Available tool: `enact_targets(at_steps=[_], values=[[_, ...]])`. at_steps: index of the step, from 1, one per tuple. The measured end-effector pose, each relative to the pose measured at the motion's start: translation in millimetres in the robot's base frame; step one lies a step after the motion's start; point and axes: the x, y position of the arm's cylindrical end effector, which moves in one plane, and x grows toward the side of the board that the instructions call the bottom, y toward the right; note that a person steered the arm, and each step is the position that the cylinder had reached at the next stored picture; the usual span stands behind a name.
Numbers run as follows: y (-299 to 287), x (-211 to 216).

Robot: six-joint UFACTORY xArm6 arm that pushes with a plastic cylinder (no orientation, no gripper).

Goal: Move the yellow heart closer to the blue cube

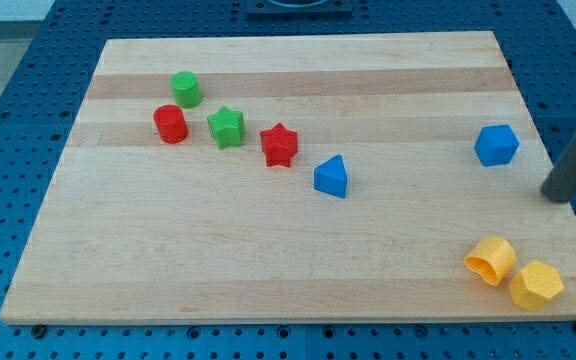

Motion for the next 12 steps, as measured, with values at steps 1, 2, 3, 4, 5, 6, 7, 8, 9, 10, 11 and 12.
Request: enact_targets(at_steps=[1,2,3,4,5,6,7,8,9,10,11,12], values=[[-14,-16],[-37,-26],[-64,-43],[-42,-26],[38,51],[45,125],[31,138],[-8,134],[-15,137],[-8,137],[-68,138],[-95,138]])
